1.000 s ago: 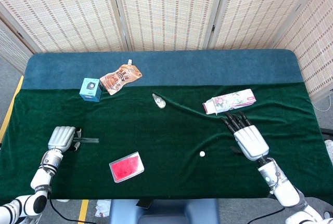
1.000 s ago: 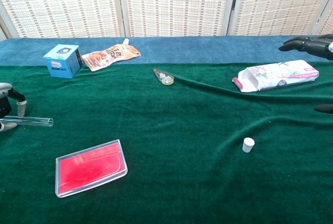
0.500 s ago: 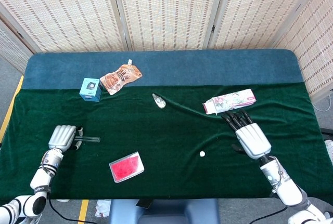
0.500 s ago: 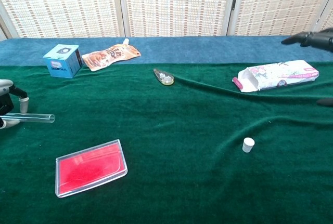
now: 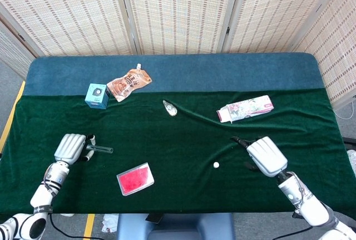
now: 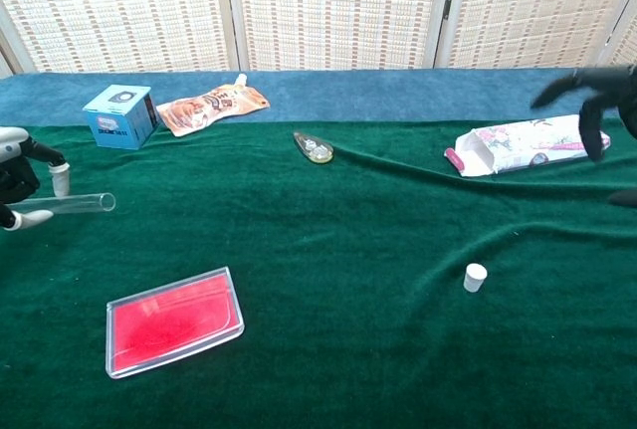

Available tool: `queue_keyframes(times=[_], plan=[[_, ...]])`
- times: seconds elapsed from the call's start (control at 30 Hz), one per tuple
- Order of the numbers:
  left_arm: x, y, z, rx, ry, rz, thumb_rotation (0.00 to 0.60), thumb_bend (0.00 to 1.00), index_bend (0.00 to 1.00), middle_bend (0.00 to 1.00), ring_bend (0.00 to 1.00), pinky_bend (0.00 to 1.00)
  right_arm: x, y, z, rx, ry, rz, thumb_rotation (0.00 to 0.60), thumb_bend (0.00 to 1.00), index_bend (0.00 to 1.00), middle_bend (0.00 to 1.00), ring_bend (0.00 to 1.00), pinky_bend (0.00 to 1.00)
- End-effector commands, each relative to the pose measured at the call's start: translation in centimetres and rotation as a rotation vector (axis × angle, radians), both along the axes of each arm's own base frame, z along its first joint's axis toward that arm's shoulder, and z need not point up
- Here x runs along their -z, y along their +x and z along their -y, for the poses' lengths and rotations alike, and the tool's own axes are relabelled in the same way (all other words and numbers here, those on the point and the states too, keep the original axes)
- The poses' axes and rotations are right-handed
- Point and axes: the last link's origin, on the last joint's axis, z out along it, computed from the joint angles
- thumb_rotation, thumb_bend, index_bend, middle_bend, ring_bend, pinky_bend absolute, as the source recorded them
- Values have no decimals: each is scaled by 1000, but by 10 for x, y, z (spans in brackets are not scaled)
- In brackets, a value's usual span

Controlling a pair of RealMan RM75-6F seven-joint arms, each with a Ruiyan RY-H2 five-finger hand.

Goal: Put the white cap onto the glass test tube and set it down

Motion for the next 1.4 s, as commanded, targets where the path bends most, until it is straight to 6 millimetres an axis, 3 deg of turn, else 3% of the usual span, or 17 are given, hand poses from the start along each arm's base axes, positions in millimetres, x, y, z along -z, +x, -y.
queue_keyframes(times=[0.03, 0.13, 0.23, 0.6, 0.83, 1.4], plan=[[-1, 2, 2, 9, 1, -3, 600, 509, 661, 921, 826, 804, 11, -1, -4, -1, 52, -27, 600, 255, 351, 844, 978, 904], [-2, 4, 5, 11, -1, -11, 600, 508, 661, 921, 826, 804, 22, -2, -5, -5, 92, -56, 600, 255, 415, 945, 1000, 984], [-3, 5, 8, 7, -1, -8, 600, 508, 661, 921, 826, 804, 30, -6, -4, 1, 119, -89, 600, 255, 446, 985, 1000, 1000], [-4, 7, 14, -8, -12, -18, 600, 508, 661, 921, 826, 804, 57, -10, 9, 36, 168, -125, 600, 256, 460, 1000, 1000, 1000], [-3, 5, 14, -15, -17, -23, 600, 509, 661, 921, 825, 804, 76, -1, 22, 9, 179, -148, 600, 255, 460, 1000, 1000, 1000], [-2, -2, 12, -27, -30, -20, 600, 511, 661, 921, 824, 804, 107, 10, 28, -3, 211, -169, 600, 286, 466, 1000, 1000, 1000]])
